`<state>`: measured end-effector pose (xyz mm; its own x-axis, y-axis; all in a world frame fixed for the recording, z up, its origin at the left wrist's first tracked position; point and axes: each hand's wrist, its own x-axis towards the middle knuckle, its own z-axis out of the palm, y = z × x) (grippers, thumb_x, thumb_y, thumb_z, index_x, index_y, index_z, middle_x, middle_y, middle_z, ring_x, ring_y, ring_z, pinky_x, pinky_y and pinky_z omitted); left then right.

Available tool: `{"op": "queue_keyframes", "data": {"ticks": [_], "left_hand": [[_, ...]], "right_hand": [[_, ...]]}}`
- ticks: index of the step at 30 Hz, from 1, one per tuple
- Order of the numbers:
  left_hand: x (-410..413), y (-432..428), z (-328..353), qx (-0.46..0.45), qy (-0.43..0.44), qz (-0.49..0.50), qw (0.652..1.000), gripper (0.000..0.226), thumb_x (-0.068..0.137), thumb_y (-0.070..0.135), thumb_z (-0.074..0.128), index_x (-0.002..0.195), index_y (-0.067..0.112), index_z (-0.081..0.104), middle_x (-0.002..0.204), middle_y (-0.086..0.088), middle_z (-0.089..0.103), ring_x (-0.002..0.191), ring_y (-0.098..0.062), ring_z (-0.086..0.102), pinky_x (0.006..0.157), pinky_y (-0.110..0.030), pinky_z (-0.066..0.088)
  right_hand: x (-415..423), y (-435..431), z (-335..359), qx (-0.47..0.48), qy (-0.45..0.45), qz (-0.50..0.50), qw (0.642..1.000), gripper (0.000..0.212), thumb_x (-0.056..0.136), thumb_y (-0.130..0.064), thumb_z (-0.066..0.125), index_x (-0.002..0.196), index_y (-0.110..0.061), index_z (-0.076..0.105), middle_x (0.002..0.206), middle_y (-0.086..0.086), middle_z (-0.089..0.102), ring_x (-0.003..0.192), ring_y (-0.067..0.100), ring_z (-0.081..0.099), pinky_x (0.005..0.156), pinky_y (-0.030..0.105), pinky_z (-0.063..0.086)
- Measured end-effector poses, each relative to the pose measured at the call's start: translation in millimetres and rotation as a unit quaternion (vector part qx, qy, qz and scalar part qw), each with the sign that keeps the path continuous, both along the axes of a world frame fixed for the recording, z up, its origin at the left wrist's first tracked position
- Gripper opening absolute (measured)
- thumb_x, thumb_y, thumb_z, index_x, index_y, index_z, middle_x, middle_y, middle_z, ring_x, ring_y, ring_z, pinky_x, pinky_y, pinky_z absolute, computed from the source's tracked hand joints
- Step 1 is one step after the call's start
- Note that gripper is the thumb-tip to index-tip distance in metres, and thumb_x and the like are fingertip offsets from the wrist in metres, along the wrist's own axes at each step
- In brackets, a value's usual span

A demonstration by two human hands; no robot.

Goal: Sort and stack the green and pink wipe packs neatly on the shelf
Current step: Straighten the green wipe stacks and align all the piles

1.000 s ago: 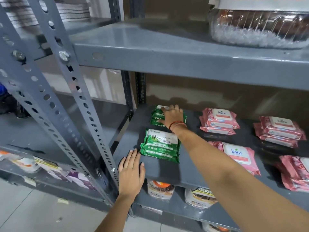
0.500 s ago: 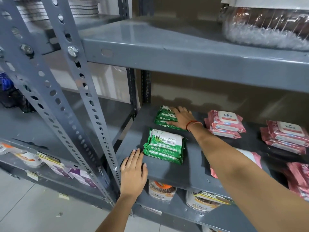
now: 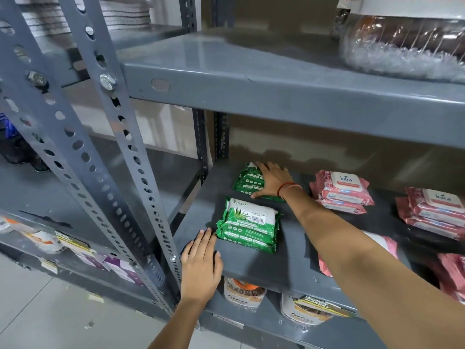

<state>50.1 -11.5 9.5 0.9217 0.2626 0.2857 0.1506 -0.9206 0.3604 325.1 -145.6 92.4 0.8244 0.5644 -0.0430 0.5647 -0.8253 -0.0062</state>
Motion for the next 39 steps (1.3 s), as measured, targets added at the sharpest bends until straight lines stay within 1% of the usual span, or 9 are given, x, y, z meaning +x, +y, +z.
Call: {"op": "queue_keyframes", "data": {"ticks": [5, 9, 14, 17, 24, 29, 33, 36, 39], "left_hand": [[0, 1, -2, -0.004, -0.003, -0.002, 1.0, 0.047, 0.089, 0.028, 0.032, 0.122, 0.007, 0.059, 0.133, -0.007, 0.056, 0.126, -0.022, 0.048, 0.104, -0.035, 0.022], [0, 0, -2, 0.002, -0.003, 0.0, 1.0, 0.047, 0.089, 0.028, 0.031, 0.122, 0.007, 0.059, 0.133, -0.008, 0.056, 0.126, -0.022, 0.048, 0.105, -0.035, 0.023], [-1, 0, -2, 0.017, -0.004, -0.001, 1.0, 0.048, 0.091, 0.028, 0.03, 0.123, 0.007, 0.058, 0.134, -0.007, 0.055, 0.128, -0.022, 0.046, 0.105, -0.037, 0.026], [0, 1, -2, 0.016, -0.008, 0.001, 1.0, 0.048, 0.091, 0.028, 0.029, 0.123, 0.006, 0.058, 0.134, -0.008, 0.055, 0.128, -0.022, 0.046, 0.105, -0.037, 0.027], [-2, 0, -2, 0.022, -0.012, -0.001, 1.0, 0.051, 0.091, 0.028, 0.027, 0.125, 0.004, 0.055, 0.136, -0.011, 0.053, 0.13, -0.024, 0.044, 0.106, -0.039, 0.027], [-2, 1, -3, 0.02, -0.019, -0.006, 1.0, 0.052, 0.091, 0.029, 0.024, 0.128, 0.005, 0.052, 0.138, -0.011, 0.05, 0.132, -0.023, 0.04, 0.108, -0.043, 0.029], [-2, 1, -5, 0.02, -0.025, -0.01, 0.999, 0.053, 0.091, 0.029, 0.023, 0.128, 0.004, 0.052, 0.138, -0.012, 0.051, 0.132, -0.024, 0.041, 0.108, -0.044, 0.029], [-3, 0, -4, 0.02, -0.03, -0.008, 0.999, 0.055, 0.091, 0.03, 0.021, 0.129, 0.003, 0.051, 0.139, -0.013, 0.05, 0.133, -0.025, 0.039, 0.108, -0.044, 0.029], [-8, -5, -7, -0.008, -0.049, 0.013, 0.999, 0.057, 0.092, 0.034, 0.021, 0.138, 0.005, 0.039, 0.147, -0.012, 0.038, 0.139, -0.024, 0.028, 0.111, -0.045, 0.022]], "right_hand": [[5, 0, -1, -0.008, -0.007, 0.018, 1.0, 0.117, 0.058, -0.072, 0.07, 0.149, -0.021, 0.017, 0.139, 0.014, 0.04, 0.127, 0.032, 0.04, 0.106, 0.049, 0.033], [-9, -1, 4, -0.008, -0.046, 0.022, 0.999, 0.117, 0.06, -0.076, 0.064, 0.15, -0.022, 0.013, 0.143, 0.014, 0.036, 0.133, 0.031, 0.034, 0.113, 0.057, 0.015], [-69, 5, 11, 0.161, -0.068, -0.014, 0.985, 0.089, 0.079, -0.07, 0.05, 0.147, -0.02, 0.026, 0.147, 0.012, 0.034, 0.138, 0.029, 0.029, 0.115, 0.054, 0.01], [-118, 9, 9, 0.201, -0.065, 0.005, 0.977, 0.074, 0.086, -0.066, 0.043, 0.143, -0.02, 0.037, 0.148, 0.012, 0.036, 0.138, 0.03, 0.03, 0.116, 0.053, 0.012], [-190, 8, -26, 0.134, -0.212, 0.023, 0.968, 0.081, 0.074, -0.072, 0.053, 0.132, -0.016, 0.052, 0.126, 0.016, 0.056, 0.115, 0.033, 0.054, 0.103, 0.055, 0.035], [-187, 11, -30, 0.07, -0.227, 0.011, 0.971, 0.08, 0.07, -0.068, 0.058, 0.131, -0.017, 0.051, 0.121, 0.015, 0.058, 0.11, 0.034, 0.055, 0.095, 0.048, 0.043], [-187, 11, -29, 0.06, -0.208, 0.015, 0.976, 0.079, 0.074, -0.066, 0.054, 0.134, -0.015, 0.046, 0.124, 0.015, 0.056, 0.112, 0.034, 0.053, 0.096, 0.049, 0.042], [-190, 7, -26, 0.048, -0.21, 0.021, 0.976, 0.081, 0.077, -0.069, 0.049, 0.138, -0.017, 0.042, 0.129, 0.016, 0.052, 0.118, 0.035, 0.049, 0.104, 0.056, 0.032], [-198, -11, -23, 0.085, -0.228, -0.012, 0.97, 0.079, 0.078, -0.073, 0.04, 0.135, -0.018, 0.049, 0.13, 0.016, 0.054, 0.119, 0.034, 0.052, 0.106, 0.062, 0.028]]}}
